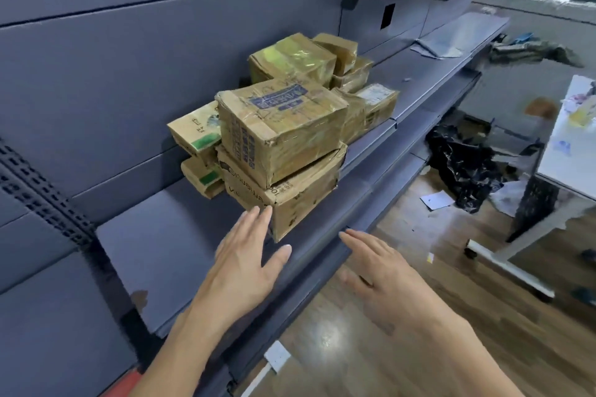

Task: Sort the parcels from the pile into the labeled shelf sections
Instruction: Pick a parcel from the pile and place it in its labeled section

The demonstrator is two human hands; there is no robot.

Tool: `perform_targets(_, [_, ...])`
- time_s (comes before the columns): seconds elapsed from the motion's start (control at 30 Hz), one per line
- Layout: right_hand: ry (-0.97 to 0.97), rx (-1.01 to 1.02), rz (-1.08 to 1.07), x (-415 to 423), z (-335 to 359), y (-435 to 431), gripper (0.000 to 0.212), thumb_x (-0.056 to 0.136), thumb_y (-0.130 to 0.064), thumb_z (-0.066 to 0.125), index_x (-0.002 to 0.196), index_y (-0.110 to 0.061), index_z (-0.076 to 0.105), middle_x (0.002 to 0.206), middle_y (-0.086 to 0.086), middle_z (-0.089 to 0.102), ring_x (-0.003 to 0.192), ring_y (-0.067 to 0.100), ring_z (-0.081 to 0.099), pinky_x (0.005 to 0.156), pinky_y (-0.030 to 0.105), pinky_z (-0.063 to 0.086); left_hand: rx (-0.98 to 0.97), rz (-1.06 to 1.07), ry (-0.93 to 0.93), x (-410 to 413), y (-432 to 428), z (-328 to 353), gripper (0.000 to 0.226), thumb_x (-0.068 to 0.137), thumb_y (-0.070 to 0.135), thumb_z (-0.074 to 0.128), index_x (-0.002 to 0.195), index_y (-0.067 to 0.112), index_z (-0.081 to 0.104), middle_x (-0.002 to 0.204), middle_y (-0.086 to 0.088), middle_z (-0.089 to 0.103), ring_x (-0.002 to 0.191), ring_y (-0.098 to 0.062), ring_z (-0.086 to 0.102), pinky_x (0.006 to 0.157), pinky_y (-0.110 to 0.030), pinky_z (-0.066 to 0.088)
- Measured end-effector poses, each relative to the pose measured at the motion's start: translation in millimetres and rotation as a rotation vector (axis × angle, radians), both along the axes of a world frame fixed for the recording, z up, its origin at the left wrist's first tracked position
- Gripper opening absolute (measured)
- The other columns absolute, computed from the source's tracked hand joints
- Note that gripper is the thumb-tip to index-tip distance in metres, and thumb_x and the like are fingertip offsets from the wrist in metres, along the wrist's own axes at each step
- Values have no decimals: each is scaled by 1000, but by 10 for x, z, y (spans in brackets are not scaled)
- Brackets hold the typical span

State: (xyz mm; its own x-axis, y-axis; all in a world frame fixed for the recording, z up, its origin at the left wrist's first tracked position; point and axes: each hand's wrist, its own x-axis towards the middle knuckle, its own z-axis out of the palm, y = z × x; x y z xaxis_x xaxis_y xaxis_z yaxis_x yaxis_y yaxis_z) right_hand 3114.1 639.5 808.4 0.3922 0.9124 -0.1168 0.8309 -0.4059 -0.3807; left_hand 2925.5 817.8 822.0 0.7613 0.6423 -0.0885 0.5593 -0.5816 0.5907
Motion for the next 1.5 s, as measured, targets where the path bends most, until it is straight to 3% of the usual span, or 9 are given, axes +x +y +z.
perform_targets(0.2, [-8,53,75,670,212,317,66,102,-55,42,160,-35,18,165,-19,18,151,1,12,118,18,8,4,153,11,270,77,215,87,94,74,28,164,33,0,172,14,-1,156,-1,-5,128,-31,6])
perform_targets(0.47, [-14,111,-6,1155,367,842,77,93,-73,27,159,-33,24,161,-16,30,147,6,22,119,32,26,-27,269,-18,561,495,433,102,84,91,18,165,32,0,172,14,5,157,-4,6,125,-37,19])
perform_targets(0.8, [25,211,-131,1410,596,1355,81,91,-78,16,155,-31,32,152,-5,47,139,18,44,102,37,40,-117,356,-164,908,903,610,92,84,91,11,157,39,29,161,8,39,147,-16,37,117,-44,35])
perform_targets(0.93, [74,227,-77,1560,631,1598,61,92,-78,19,119,-33,51,127,-2,62,109,25,58,80,37,40,-143,411,-215,969,984,637,82,85,91,21,152,47,34,153,16,46,142,-11,42,113,-41,38])
perform_targets(1.07, [295,257,-39,1736,720,1781,60,82,-90,25,87,-37,51,80,-13,67,73,3,61,64,30,43,-250,472,-287,1044,1010,677,72,84,87,40,147,50,41,146,27,50,137,-4,46,111,-38,38])
perform_targets(1.2, [711,245,-34,1875,759,1874,65,67,-97,43,98,-44,64,97,-31,72,98,-1,67,94,37,53,-312,523,-350,1124,928,692,59,89,71,50,144,52,41,140,32,54,133,-1,50,113,-38,38])
perform_targets(1.27, [739,235,-54,1885,769,1915,63,65,-92,50,96,-40,64,95,-22,73,99,2,66,93,36,54,-329,539,-384,1154,842,707,51,95,63,51,144,55,40,136,37,56,130,4,50,117,-40,36])
perform_targets(1.4, [612,282,-21,1797,926,1941,57,69,-86,48,90,-35,63,77,-20,71,73,-1,66,64,26,44,-293,571,-458,1130,621,822,45,101,53,49,144,60,36,134,40,56,126,10,53,118,-41,36])
perform_targets(1.5, [636,356,112,1690,1056,1946,40,83,-78,49,90,-41,63,83,-40,66,77,-13,62,65,26,43,-236,576,-564,990,462,963,46,105,52,49,147,58,34,137,39,55,123,15,54,113,-36,38])
